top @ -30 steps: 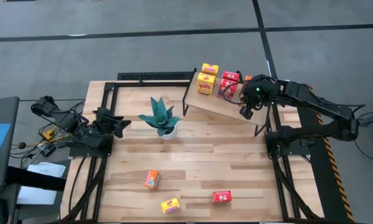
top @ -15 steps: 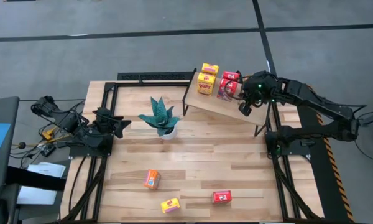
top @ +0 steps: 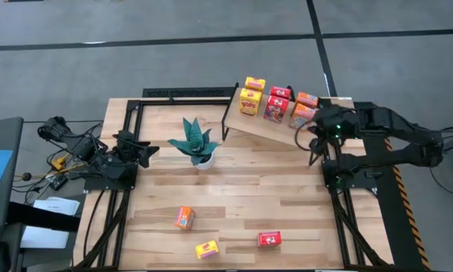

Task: Stack cereal on shelf
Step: Put the top orange cereal box on the shelf aligned with the other orange cereal box, then put the yellow cereal box on the shelf aligned with the other yellow cereal boxes

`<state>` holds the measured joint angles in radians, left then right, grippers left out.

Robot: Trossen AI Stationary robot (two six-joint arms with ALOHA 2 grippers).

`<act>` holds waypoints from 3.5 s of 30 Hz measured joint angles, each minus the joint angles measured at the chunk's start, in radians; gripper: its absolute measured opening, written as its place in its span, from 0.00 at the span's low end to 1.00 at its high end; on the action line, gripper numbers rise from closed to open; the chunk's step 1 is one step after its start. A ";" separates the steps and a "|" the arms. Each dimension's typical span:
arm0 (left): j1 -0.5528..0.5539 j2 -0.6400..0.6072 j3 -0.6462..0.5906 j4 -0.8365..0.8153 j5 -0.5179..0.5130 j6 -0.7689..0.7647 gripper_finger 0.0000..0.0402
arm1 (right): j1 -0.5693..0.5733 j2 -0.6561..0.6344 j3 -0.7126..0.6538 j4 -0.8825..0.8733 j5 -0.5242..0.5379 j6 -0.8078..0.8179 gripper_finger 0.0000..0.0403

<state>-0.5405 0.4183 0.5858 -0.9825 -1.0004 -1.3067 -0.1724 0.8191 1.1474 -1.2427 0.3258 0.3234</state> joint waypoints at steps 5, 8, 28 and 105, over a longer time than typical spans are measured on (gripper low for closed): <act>0.000 0.000 0.000 0.000 -0.001 -0.015 0.73 | 0.026 -0.044 -0.023 -0.048 0.097 0.061 0.02; 0.000 0.000 0.000 0.000 -0.001 -0.029 0.73 | 0.012 -0.042 -0.024 -0.108 0.125 0.062 0.02; 0.000 0.000 0.000 0.000 -0.033 -0.042 0.73 | -0.131 -0.032 -0.025 -0.022 0.177 -0.132 0.03; 0.000 0.073 0.033 0.146 0.412 0.300 0.73 | 0.637 1.372 1.129 0.298 -0.300 -0.247 0.92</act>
<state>-0.5407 0.4911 0.6187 -0.8368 -0.5888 -1.0063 0.4650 2.1914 2.2763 -0.9442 0.0263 0.0763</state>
